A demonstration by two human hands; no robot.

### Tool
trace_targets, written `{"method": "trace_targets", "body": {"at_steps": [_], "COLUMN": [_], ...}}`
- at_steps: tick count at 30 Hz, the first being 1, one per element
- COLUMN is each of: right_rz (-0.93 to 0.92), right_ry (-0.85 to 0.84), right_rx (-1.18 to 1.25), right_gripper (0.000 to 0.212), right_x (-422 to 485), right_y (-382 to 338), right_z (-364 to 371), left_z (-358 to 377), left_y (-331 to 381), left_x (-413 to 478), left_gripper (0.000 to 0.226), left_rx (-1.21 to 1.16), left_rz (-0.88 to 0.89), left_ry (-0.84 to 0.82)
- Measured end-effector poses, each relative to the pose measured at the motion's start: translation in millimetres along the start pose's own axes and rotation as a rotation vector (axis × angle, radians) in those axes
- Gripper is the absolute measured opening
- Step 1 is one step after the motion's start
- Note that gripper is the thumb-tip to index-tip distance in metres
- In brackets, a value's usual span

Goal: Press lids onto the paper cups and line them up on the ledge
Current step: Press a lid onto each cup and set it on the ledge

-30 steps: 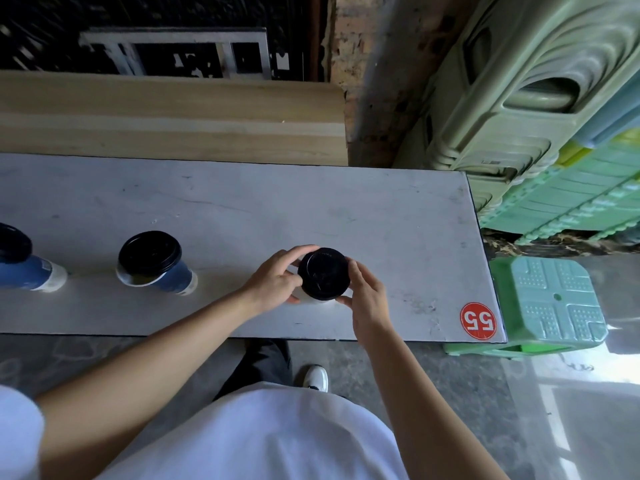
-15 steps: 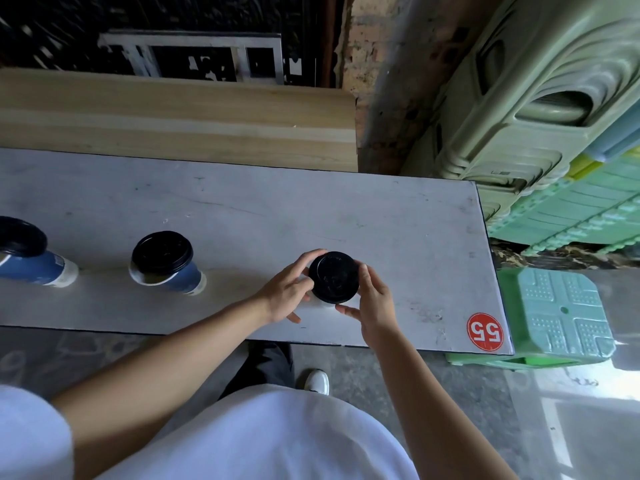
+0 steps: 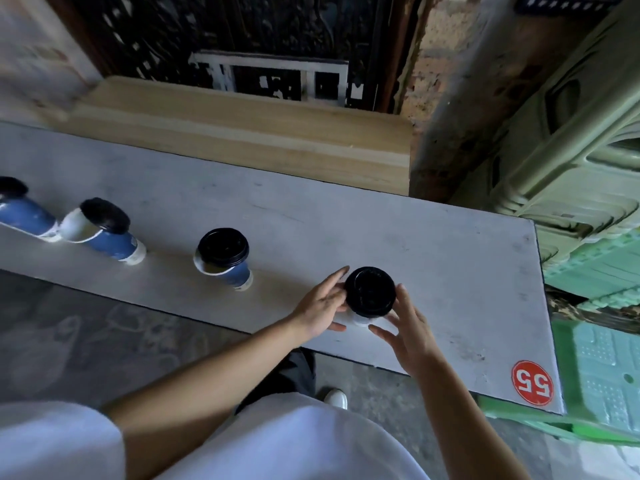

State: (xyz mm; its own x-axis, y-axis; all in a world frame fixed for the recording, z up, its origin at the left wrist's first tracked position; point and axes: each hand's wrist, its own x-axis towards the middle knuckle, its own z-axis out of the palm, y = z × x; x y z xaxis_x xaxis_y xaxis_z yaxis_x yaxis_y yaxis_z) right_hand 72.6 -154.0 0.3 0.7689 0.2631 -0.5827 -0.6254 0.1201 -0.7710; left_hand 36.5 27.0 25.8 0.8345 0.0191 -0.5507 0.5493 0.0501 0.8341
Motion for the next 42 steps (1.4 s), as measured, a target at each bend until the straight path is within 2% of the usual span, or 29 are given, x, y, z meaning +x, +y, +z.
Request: {"method": "trace_targets", "body": {"at_steps": [3, 11, 14, 19, 23, 28, 30, 33, 36, 37, 39, 42], "right_rz": [0.011, 0.044, 0.060, 0.040, 0.048, 0.106, 0.120, 0.074, -0.048, -0.081, -0.136, -0.262], "right_ry": [-0.102, -0.404, -0.514, -0.427, -0.279, -0.103, -0.101, -0.129, -0.200, -0.245, -0.361, -0.472], "right_rx": [-0.014, -0.172, -0.335, -0.526, -0.587, -0.668, -0.800, -1.140, -1.470, -1.566, -1.789, -2.165], "right_gripper": [0.053, 0.061, 0.080, 0.075, 0.074, 0.080, 0.083, 0.085, 0.081, 0.079, 0.078, 0.075], "right_x": [4, 28, 44, 64, 74, 79, 82, 92, 104, 108, 115, 118], "right_y": [5, -12, -25, -46, -61, -75, -84, -104, -129, -137, -153, -179], "right_z": [0, 25, 36, 58, 63, 51, 46, 39, 34, 33, 31, 37], "left_z": [-6, -35, -45, -49, -50, -33, -19, 2, 13, 17, 28, 47], "left_y": [1, 15, 25, 38, 36, 31, 27, 9, -26, -36, -53, -73], "left_x": [-5, -3, 3, 22, 44, 63, 69, 76, 82, 85, 90, 102], "left_gripper": [0.047, 0.042, 0.032, 0.022, 0.033, 0.043, 0.050, 0.054, 0.036, 0.036, 0.046, 0.074], "left_rx": [-0.044, -0.129, -0.066, -0.194, -0.187, -0.532, -0.556, -0.246, 0.234, 0.398, 0.673, 0.919], "left_rz": [0.009, 0.020, 0.055, -0.118, -0.190, -0.405, -0.411, -0.217, 0.113, 0.176, 0.169, 0.022], "left_ry": [0.039, 0.109, 0.143, 0.242, 0.272, 0.211, 0.185, 0.297, 0.513, 0.572, 0.672, 0.656]}}
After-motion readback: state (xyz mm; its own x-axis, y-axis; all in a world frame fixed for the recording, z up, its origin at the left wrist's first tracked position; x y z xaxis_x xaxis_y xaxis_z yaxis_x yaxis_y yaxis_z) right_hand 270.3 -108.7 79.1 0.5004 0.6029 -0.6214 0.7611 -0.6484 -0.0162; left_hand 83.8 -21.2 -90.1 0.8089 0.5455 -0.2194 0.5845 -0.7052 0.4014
